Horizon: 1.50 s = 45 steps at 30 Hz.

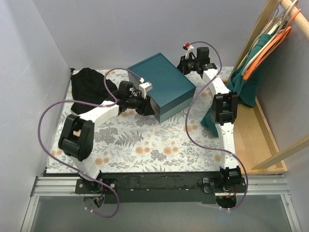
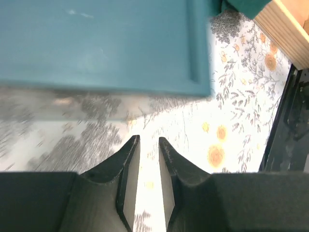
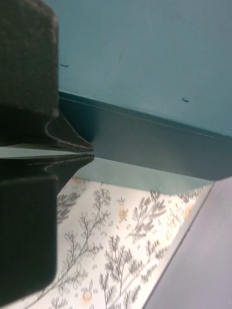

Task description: Sort the tools into containers

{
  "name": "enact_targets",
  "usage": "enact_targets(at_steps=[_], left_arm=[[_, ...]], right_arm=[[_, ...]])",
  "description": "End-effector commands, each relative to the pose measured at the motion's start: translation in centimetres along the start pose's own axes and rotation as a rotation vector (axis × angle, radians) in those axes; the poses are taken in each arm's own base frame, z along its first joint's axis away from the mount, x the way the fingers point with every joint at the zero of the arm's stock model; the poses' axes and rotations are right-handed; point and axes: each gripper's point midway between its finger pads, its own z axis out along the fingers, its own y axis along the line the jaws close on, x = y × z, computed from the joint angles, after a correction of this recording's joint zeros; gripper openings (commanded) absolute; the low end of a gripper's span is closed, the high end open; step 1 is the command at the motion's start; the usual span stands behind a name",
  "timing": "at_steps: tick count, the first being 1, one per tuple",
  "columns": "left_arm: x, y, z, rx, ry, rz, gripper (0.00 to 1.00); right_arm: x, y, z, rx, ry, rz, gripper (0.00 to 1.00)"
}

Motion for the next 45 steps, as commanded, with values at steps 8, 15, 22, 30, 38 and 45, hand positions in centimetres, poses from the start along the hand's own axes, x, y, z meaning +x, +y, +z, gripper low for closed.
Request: enact_targets(at_steps=[8, 15, 22, 30, 38, 45], left_arm=[[-14.4, 8.8, -17.7, -0.505, -0.486, 0.2, 0.0], [-17.9, 17.5, -18.6, -0.586, -0.615, 0.091, 0.0], [-18.4, 22.3, -17.7, -0.625, -0.668, -0.056, 0.23], [-16.7, 25.4, -19.1, -0.71, -0.634, -0.08, 0.64], [-15.6, 27.4, -17.9, -0.723, -0.592, -0.072, 0.7], [-14.6, 29.2, -17.0, -0.741, -0.546, -0.083, 0.98]], right_arm=[[-10.0, -0.2, -10.8, 0.495, -0.06, -0.245, 0.23], [-6.4, 3.2, -13.6, 0.508, 0.037, -0.204, 0.27], [-0.9, 8.1, -15.8, 0.401, 0.137, -0.165, 0.48], [4.1, 12.6, -18.7, 0.322, 0.173, -0.087, 0.62], [8.5, 12.8, -21.6, 0.467, 0.206, 0.043, 0.99], [11.5, 13.6, -24.4, 0.573, 0.277, 0.077, 0.98]])
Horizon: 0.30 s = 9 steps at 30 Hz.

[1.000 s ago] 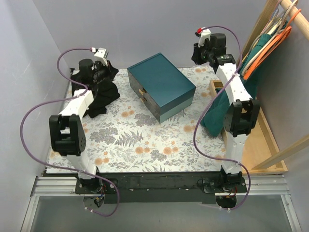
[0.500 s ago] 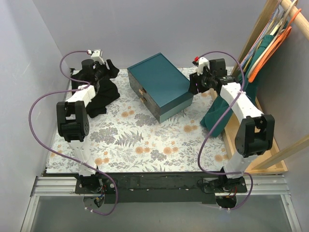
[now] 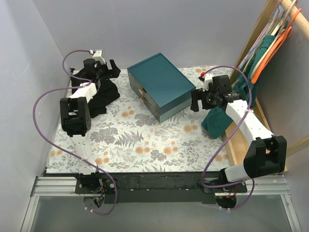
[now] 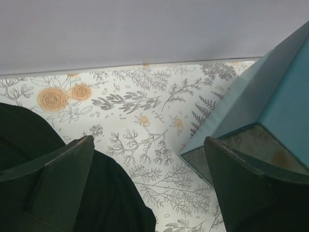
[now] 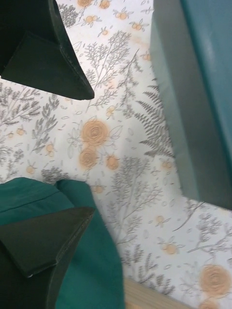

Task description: Sort the tools into containers

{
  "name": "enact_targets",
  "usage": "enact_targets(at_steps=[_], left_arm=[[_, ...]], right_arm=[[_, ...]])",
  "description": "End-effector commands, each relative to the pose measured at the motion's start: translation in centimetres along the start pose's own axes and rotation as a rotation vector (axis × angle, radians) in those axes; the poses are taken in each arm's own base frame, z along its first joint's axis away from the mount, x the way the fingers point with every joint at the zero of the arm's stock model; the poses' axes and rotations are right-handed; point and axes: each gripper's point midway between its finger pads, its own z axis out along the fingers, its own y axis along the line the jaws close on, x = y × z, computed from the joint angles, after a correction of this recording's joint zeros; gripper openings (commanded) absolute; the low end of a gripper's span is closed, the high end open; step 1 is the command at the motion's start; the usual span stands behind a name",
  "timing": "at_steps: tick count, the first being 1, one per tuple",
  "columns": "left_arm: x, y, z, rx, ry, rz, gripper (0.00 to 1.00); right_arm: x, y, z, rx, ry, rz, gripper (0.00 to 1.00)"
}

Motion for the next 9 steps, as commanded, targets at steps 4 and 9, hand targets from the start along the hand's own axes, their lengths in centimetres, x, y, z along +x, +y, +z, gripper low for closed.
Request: enact_targets(at_steps=[4, 9], left_arm=[[-0.7, 0.0, -0.8, -0.021, 0.007, 0.028, 0.98], [-0.2, -0.6, -1.4, -0.008, 0.02, -0.009, 0.98]], right_arm=[[2.2, -1.0, -3.2, 0.146, 0.047, 0.034, 0.99], [2.6, -1.0, -3.6, 0.154, 0.061, 0.035, 0.99]])
